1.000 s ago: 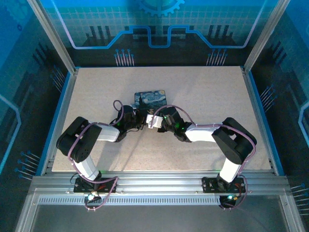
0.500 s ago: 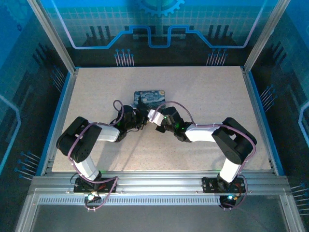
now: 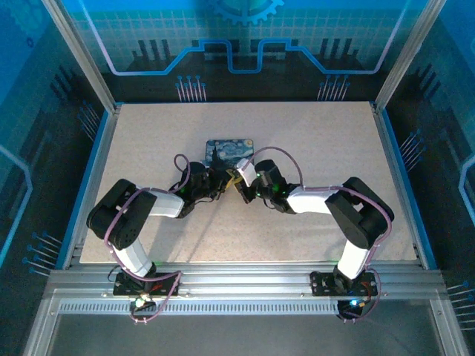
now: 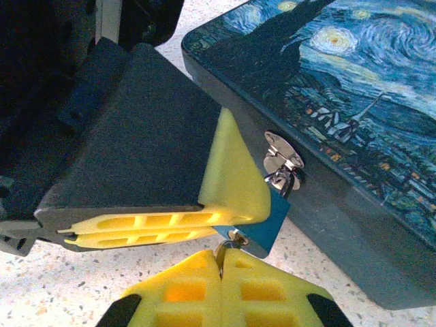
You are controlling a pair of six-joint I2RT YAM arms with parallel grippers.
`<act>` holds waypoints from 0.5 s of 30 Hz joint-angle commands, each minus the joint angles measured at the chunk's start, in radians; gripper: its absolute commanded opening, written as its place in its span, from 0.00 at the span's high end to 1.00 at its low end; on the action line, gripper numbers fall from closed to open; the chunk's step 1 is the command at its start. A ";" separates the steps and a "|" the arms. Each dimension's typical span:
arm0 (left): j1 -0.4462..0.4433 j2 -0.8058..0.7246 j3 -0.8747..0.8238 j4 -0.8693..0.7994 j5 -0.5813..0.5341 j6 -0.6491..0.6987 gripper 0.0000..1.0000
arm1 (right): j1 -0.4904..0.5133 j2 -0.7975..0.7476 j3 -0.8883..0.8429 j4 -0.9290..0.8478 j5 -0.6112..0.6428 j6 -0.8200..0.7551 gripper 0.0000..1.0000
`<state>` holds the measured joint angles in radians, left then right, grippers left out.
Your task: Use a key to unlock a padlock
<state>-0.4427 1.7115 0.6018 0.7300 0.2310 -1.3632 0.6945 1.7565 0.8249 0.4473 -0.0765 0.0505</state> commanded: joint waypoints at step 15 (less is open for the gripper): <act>-0.014 -0.029 0.021 -0.023 0.004 0.059 0.66 | -0.077 0.008 0.045 -0.073 -0.100 0.272 1.00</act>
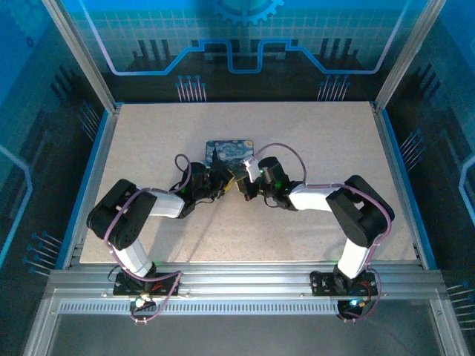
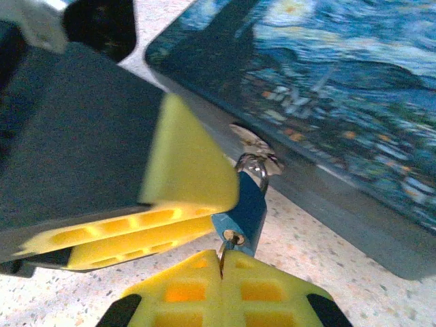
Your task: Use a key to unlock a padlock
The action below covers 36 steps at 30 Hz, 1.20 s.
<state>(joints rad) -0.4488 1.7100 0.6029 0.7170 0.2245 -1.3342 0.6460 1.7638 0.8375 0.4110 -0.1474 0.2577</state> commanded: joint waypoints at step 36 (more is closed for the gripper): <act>0.187 -0.275 0.076 -0.494 -0.027 0.374 0.32 | -0.193 -0.013 -0.099 0.106 -0.164 0.351 0.62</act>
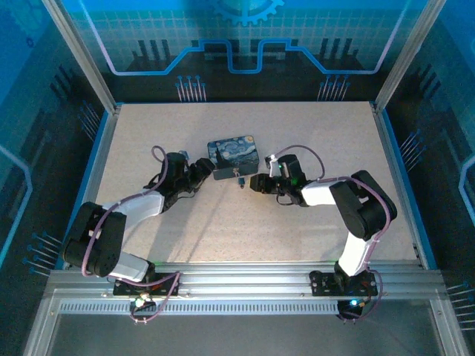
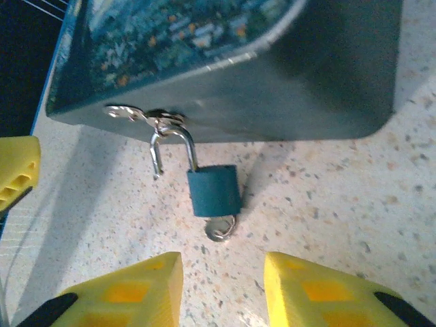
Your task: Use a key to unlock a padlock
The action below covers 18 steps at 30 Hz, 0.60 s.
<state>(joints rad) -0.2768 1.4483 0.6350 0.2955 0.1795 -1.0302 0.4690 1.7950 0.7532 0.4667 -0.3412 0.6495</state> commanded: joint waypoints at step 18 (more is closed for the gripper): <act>0.088 0.256 0.320 -0.212 0.142 0.243 0.26 | -0.052 0.019 0.023 0.231 -0.159 -0.041 0.27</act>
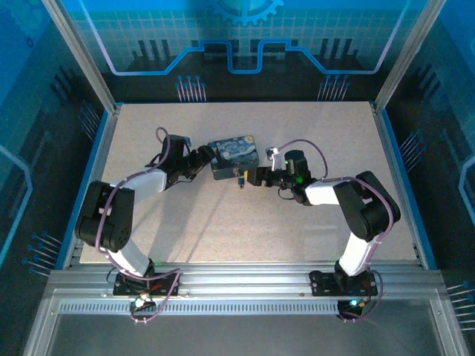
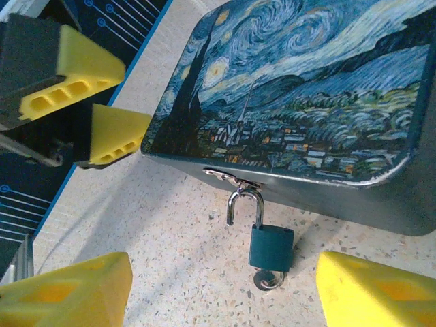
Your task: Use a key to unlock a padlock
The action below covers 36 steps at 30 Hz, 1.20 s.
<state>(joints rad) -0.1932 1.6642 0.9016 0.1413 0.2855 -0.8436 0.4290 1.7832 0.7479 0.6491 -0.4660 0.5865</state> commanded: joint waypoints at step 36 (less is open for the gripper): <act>0.000 0.091 -0.122 0.044 0.047 -0.008 0.38 | -0.071 0.097 0.069 0.135 -0.120 0.050 0.20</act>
<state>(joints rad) -0.1917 1.7470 0.8124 0.3237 0.3355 -0.8650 0.3801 1.9038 0.8639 0.6933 -0.5442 0.5980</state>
